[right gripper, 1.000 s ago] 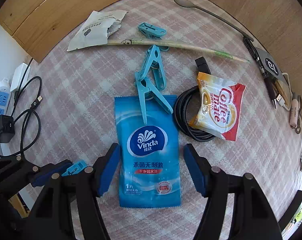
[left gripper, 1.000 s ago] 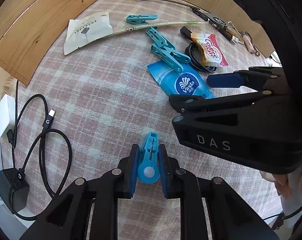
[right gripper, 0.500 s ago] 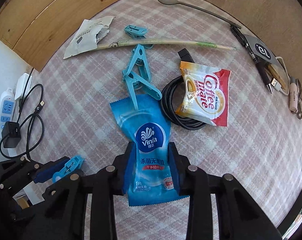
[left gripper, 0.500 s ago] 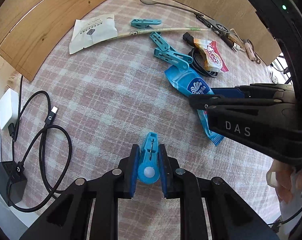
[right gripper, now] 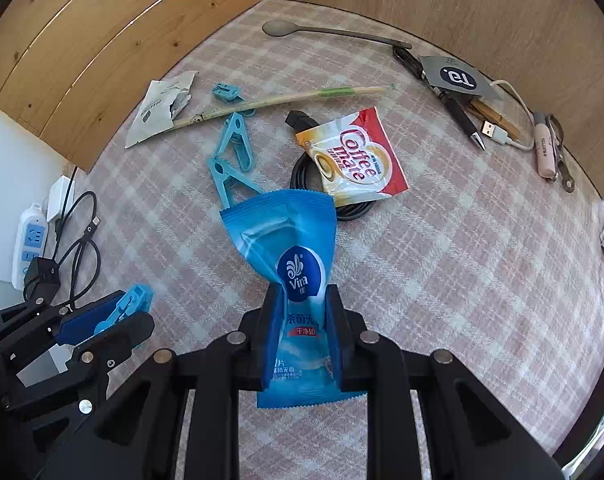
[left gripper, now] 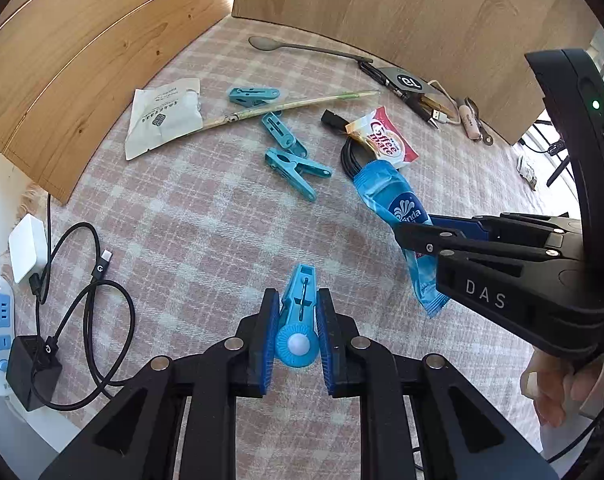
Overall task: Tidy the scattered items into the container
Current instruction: 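Carry the clothespin and tissue pack to the tray and release both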
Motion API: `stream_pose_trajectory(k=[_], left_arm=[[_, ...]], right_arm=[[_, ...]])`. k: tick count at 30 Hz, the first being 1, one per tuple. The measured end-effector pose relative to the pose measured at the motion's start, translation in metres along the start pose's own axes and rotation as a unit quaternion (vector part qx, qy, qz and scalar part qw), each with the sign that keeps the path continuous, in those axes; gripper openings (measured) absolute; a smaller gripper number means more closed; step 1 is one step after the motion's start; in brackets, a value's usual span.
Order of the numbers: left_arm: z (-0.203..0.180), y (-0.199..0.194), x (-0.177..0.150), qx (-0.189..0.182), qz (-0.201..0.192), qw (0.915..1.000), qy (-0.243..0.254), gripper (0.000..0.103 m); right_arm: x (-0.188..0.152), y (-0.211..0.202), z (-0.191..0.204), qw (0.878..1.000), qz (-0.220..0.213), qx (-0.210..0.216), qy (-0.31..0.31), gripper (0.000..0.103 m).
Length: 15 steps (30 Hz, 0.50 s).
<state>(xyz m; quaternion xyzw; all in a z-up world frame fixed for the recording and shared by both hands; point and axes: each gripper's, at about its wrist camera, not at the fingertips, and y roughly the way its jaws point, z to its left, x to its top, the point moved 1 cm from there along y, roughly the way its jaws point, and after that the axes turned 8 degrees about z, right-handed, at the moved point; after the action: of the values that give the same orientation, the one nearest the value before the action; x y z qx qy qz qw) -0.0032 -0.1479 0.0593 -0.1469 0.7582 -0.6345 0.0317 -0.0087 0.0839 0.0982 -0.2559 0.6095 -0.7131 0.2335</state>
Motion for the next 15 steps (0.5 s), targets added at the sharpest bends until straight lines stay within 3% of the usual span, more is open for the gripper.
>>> stream_pose_trajectory(k=[9,15], left_arm=[[-0.054,-0.010,0.010,-0.010,-0.014,0.9992,0.037,0.017],[-0.126,-0.011,0.015,-0.033,-0.020,0.9949,0.093,0.017]], right_arm=[[-0.022,-0.029,-0.044,0.997,-0.033,0.008,0.062,0.020],[-0.055,-0.060,-0.087,0.990,-0.070,-0.004,0.122,0.020]])
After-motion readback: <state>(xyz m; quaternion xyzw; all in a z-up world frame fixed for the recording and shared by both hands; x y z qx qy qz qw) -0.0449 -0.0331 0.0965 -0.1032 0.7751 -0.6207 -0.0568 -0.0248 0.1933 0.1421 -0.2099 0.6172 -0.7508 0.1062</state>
